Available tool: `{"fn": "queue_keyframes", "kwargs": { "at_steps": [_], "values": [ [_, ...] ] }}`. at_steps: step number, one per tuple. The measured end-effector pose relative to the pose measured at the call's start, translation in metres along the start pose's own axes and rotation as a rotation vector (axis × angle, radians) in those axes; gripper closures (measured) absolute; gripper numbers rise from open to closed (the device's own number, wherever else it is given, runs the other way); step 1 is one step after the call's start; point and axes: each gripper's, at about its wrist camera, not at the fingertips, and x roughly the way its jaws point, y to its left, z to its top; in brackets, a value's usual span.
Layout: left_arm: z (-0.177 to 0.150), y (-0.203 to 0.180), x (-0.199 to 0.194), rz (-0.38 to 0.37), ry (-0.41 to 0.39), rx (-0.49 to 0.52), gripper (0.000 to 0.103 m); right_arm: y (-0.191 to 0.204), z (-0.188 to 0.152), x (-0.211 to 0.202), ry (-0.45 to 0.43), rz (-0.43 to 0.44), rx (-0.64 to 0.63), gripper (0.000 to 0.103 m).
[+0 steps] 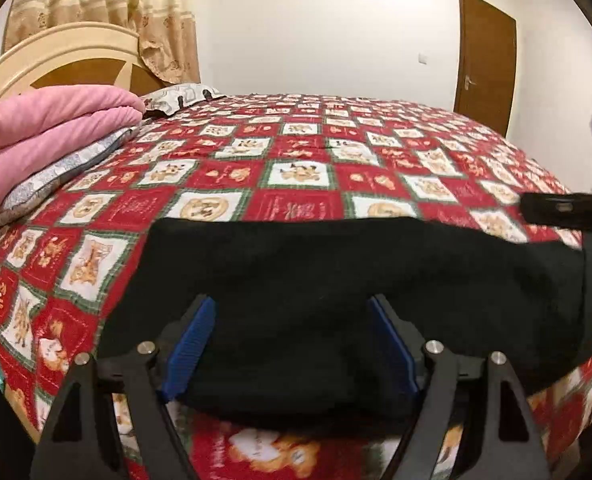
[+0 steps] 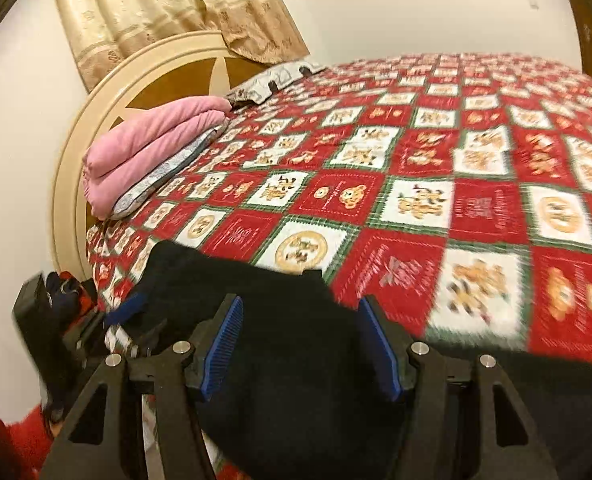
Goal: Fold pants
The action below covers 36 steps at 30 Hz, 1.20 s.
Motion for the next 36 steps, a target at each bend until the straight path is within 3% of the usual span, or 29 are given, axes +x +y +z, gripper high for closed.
{"fn": "queue_keyframes", "kwargs": {
  "at_steps": [3,6,12,18,22,26,30,34,36],
  "values": [
    [-0.012,-0.009,0.025,0.000,0.079,0.004,0.021,-0.005,0.007,0.033,0.054,-0.014,0.017,0.041],
    [-0.021,-0.017,0.018,0.035,0.020,0.056,0.021,-0.004,-0.002,0.060,0.158,0.002,0.013,0.041],
    [-0.023,-0.010,0.017,0.006,0.008,0.055,0.019,0.012,-0.014,0.031,0.139,0.072,-0.007,0.041],
    [-0.024,-0.012,0.017,0.012,0.000,0.053,0.018,0.012,-0.024,0.040,0.251,0.143,0.027,0.041],
    [-0.024,-0.013,0.018,0.010,0.002,0.053,0.018,0.007,-0.014,0.051,0.270,0.239,0.102,0.030],
    [-0.024,-0.012,0.018,0.012,0.001,0.048,0.017,0.006,-0.002,0.074,0.225,0.198,0.115,0.030],
    [-0.023,-0.013,0.018,0.017,0.000,0.054,0.016,-0.002,0.016,0.086,0.151,0.215,0.156,0.030],
    [-0.024,-0.012,0.017,0.013,-0.002,0.065,0.016,-0.040,0.047,0.063,-0.012,0.058,0.272,0.030],
    [-0.024,-0.011,0.017,0.010,0.001,0.067,0.016,-0.060,0.050,0.038,-0.045,0.059,0.350,0.030]
  ]
}}
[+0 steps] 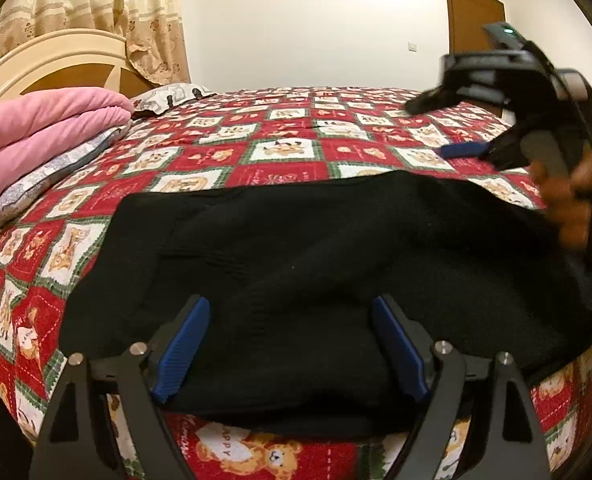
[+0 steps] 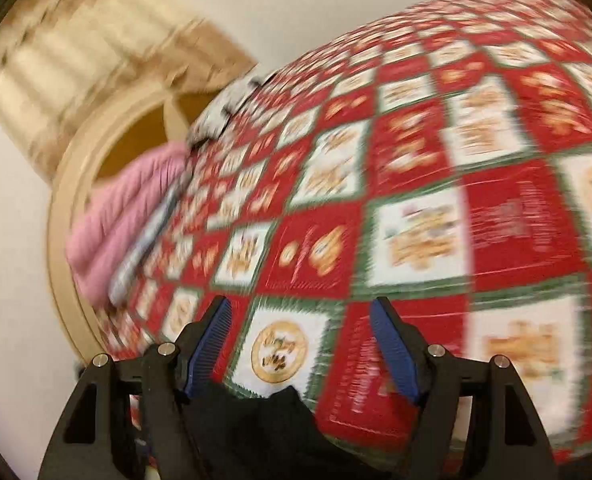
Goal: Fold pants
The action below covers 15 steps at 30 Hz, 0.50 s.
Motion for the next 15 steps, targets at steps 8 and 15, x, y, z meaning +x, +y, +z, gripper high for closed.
{"fn": "queue_keyframes", "kwargs": {
  "at_steps": [8,15],
  "values": [
    [0.003,-0.001,0.003,0.013,0.015,-0.006,0.013,-0.075,-0.015,-0.154,-0.234,-0.545,0.016,0.030],
    [0.006,-0.003,0.005,0.056,0.046,-0.030,0.007,-0.204,0.008,-0.237,-0.208,-0.977,0.204,0.030]
  ]
}}
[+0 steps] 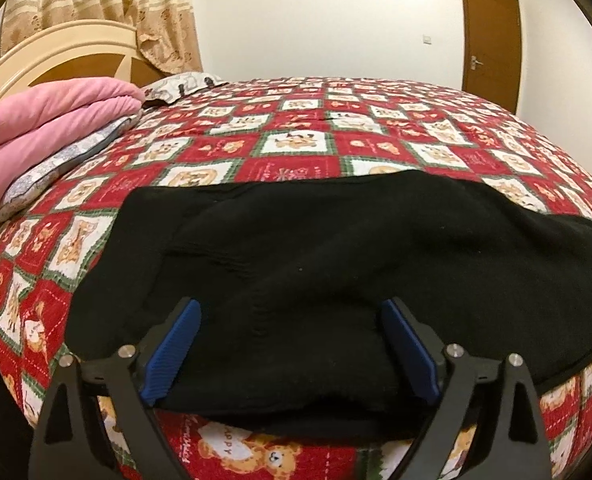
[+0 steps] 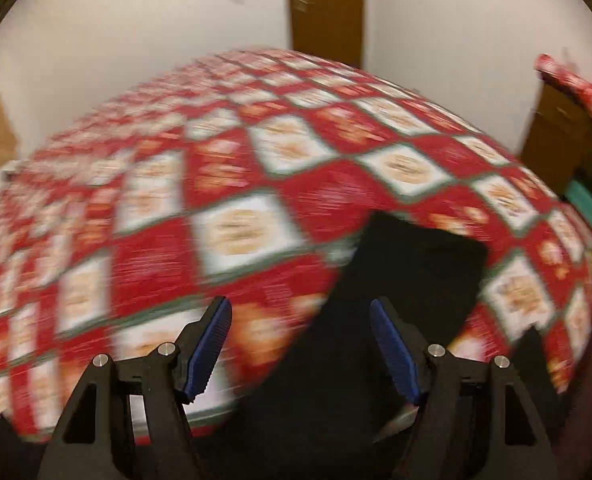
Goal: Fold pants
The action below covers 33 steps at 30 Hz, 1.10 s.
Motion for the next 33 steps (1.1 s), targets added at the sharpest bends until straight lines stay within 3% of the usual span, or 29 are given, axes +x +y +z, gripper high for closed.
{"fn": "queue_keyframes", "kwargs": {
  "at_steps": [2,5,10,12,14,16,20,25,28,31,33],
  "values": [
    [0.000,-0.001,0.000,0.014,0.004,-0.005,0.005,-0.014,0.007,0.022,0.054,-0.059,0.005,0.030],
    [0.000,0.001,0.002,0.038,0.017,-0.029,0.000,-0.015,0.009,0.052,0.138,-0.057,-0.002,0.030],
    [0.001,0.001,0.002,0.039,0.029,-0.035,0.000,-0.027,0.015,0.061,0.151,-0.047,0.024,0.033],
    [0.001,0.001,0.002,0.039,0.029,-0.037,0.000,-0.034,0.017,0.060,0.160,-0.056,0.021,0.053],
    [0.001,0.002,0.002,0.039,0.027,-0.037,0.000,-0.041,0.015,0.053,0.171,-0.027,0.051,0.086],
    [0.001,0.002,0.002,0.039,0.027,-0.038,0.000,-0.064,0.013,0.042,0.186,0.079,0.119,0.096],
    [0.001,0.002,0.002,0.039,0.027,-0.037,0.000,-0.096,0.001,0.004,0.112,0.261,0.243,0.097],
    [0.000,0.002,0.002,0.038,0.026,-0.038,0.000,-0.154,-0.059,-0.077,-0.050,0.415,0.393,0.097],
    [-0.001,0.002,0.002,0.040,0.020,-0.038,0.000,-0.185,-0.100,-0.091,-0.058,0.404,0.449,0.096],
    [0.000,0.002,0.002,0.039,0.021,-0.036,0.000,-0.211,-0.134,-0.093,-0.013,0.323,0.448,0.094],
    [0.001,0.001,0.002,0.039,0.026,-0.032,0.000,-0.225,-0.144,-0.091,0.030,0.280,0.473,0.086]
  ]
}}
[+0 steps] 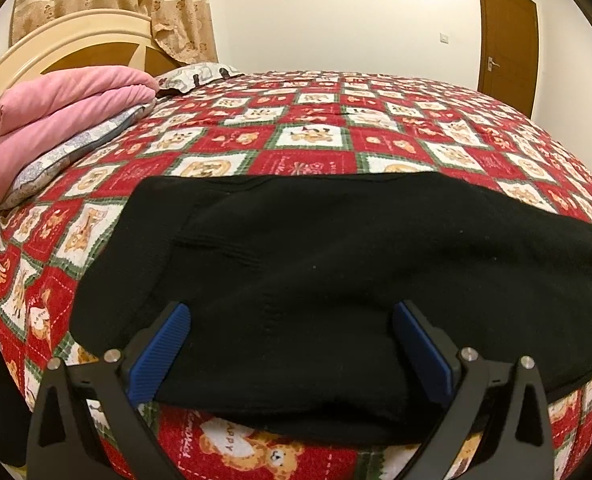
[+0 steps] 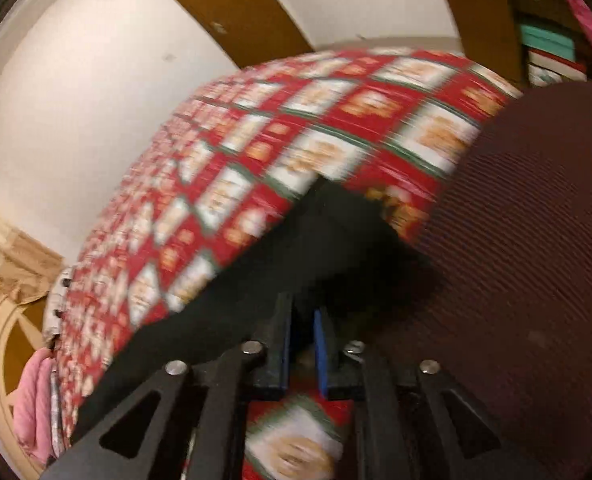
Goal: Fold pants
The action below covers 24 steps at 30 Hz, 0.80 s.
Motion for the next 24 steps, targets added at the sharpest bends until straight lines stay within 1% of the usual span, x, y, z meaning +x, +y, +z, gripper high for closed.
{"fn": "queue_keyframes", "kwargs": {
  "at_steps": [1,2,4,5,6,7,8,9,10,12,13,14,15,16,18,19,21,22,23,24],
  "values": [
    [0.001,0.000,0.000,0.001,0.003,0.001,0.000,-0.005,0.001,-0.003,-0.009,-0.023,0.011,0.081],
    [0.001,-0.001,0.001,0.001,0.005,0.001,0.000,-0.012,0.004,-0.007,-0.029,-0.044,0.011,0.079],
    [0.002,-0.001,0.001,0.004,0.007,0.003,0.000,-0.014,0.015,-0.018,-0.104,-0.108,-0.025,0.077],
    [0.003,-0.002,0.001,0.005,0.009,0.010,0.000,-0.013,0.024,-0.020,-0.129,-0.123,-0.036,0.069],
    [0.003,-0.002,0.000,0.005,0.011,0.019,0.000,-0.011,0.034,-0.022,-0.147,-0.121,-0.043,0.063],
    [0.005,-0.002,0.000,0.005,0.016,0.029,0.000,-0.010,0.040,-0.022,-0.148,-0.105,-0.055,0.045],
    [0.006,-0.002,-0.001,0.005,0.022,0.035,0.000,-0.007,0.048,-0.017,-0.132,-0.079,-0.084,0.034],
    [0.008,-0.003,-0.002,0.006,0.035,0.045,0.000,-0.001,0.059,-0.008,-0.101,-0.048,-0.133,0.034],
    [0.008,-0.003,-0.003,0.009,0.041,0.050,0.000,0.006,0.067,0.002,-0.069,-0.046,-0.181,0.034],
    [0.009,-0.007,-0.009,0.015,0.044,0.066,0.000,0.011,0.076,0.020,-0.026,-0.081,-0.248,0.034],
    [0.008,-0.009,-0.013,0.009,0.039,0.074,0.000,0.018,0.079,0.034,0.010,-0.099,-0.302,0.035],
    [0.007,-0.011,-0.016,0.002,0.033,0.081,0.000,0.022,0.078,0.043,0.034,-0.123,-0.336,0.040],
    [0.005,-0.016,-0.020,-0.010,0.025,0.095,0.000,0.025,0.077,0.054,0.061,-0.166,-0.375,0.044],
    [0.004,-0.019,-0.023,-0.018,0.021,0.106,0.000,0.028,0.075,0.065,0.086,-0.215,-0.405,0.052],
    [0.002,-0.028,-0.027,-0.036,0.020,0.127,0.000,0.024,0.070,0.079,0.139,-0.242,-0.414,0.066],
    [0.001,-0.033,-0.028,-0.046,0.023,0.131,0.000,0.022,0.068,0.087,0.171,-0.241,-0.408,0.083],
    [-0.001,-0.042,-0.027,-0.075,0.029,0.143,0.000,0.016,0.065,0.088,0.156,-0.229,-0.418,0.085],
    [-0.002,-0.045,-0.026,-0.080,0.034,0.151,0.000,0.016,0.064,0.086,0.142,-0.224,-0.429,0.091],
    [-0.003,-0.050,-0.024,-0.076,0.043,0.163,0.000,0.017,0.064,0.081,0.121,-0.225,-0.439,0.095],
    [-0.004,-0.054,-0.022,-0.066,0.051,0.175,0.000,0.019,0.063,0.075,0.093,-0.223,-0.450,0.095]
  ]
}}
